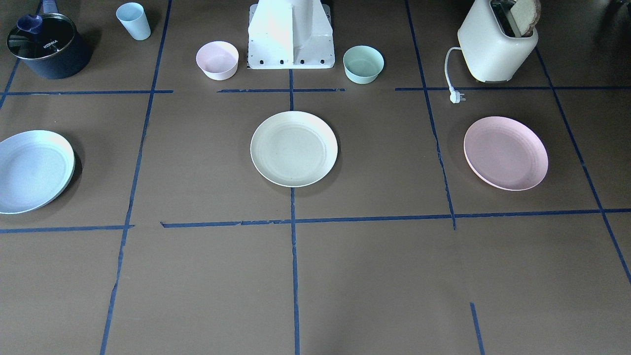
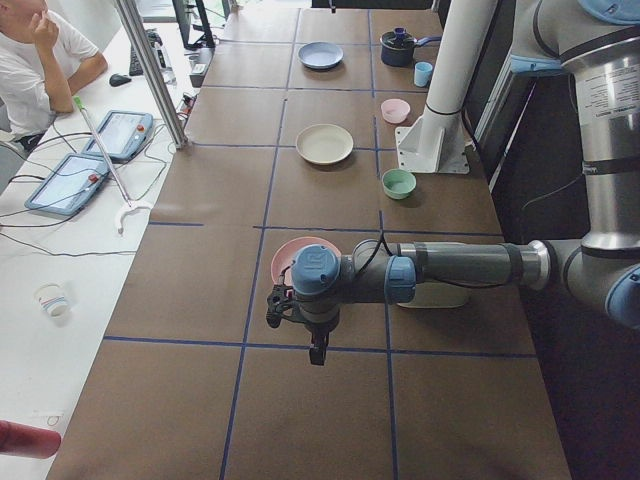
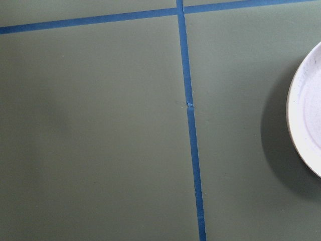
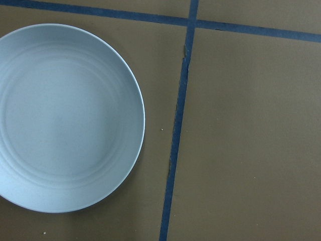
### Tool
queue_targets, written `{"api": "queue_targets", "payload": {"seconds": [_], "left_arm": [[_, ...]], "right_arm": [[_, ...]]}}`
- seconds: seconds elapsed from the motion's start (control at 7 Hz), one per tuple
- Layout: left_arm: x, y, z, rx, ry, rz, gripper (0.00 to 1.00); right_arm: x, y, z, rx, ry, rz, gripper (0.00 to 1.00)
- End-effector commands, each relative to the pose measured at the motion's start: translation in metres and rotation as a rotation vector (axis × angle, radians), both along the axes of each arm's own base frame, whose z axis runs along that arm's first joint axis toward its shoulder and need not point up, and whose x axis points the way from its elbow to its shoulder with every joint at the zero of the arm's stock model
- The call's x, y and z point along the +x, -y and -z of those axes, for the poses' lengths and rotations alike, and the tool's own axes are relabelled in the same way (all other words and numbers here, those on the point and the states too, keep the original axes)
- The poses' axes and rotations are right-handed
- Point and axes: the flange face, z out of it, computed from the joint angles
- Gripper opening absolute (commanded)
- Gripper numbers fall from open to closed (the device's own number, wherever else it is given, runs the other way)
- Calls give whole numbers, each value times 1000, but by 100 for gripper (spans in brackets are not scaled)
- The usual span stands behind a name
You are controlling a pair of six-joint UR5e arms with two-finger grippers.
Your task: Stack three plates with pink and blue
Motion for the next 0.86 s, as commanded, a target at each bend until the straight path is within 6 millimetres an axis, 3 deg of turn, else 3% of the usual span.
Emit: {"api": "queue_targets", "payload": {"seconds": [0.0, 0.29, 0.43, 0.57, 0.71], "left_arm": [[0, 1, 7, 14, 1, -1, 100], [0, 1, 6, 7, 6, 4, 100], [0, 11, 19, 37, 4, 6, 100], [1, 42, 46, 103, -1, 6, 100], [1, 53, 52, 131, -6, 4, 100]], "right_arm": [[0, 1, 1, 3, 0, 1, 100], [0, 2, 5, 10, 1, 1, 100], [0, 3, 6, 13, 1, 1, 100], [0, 3, 6, 13, 1, 1, 100], [0, 3, 6, 13, 1, 1, 100]]}}
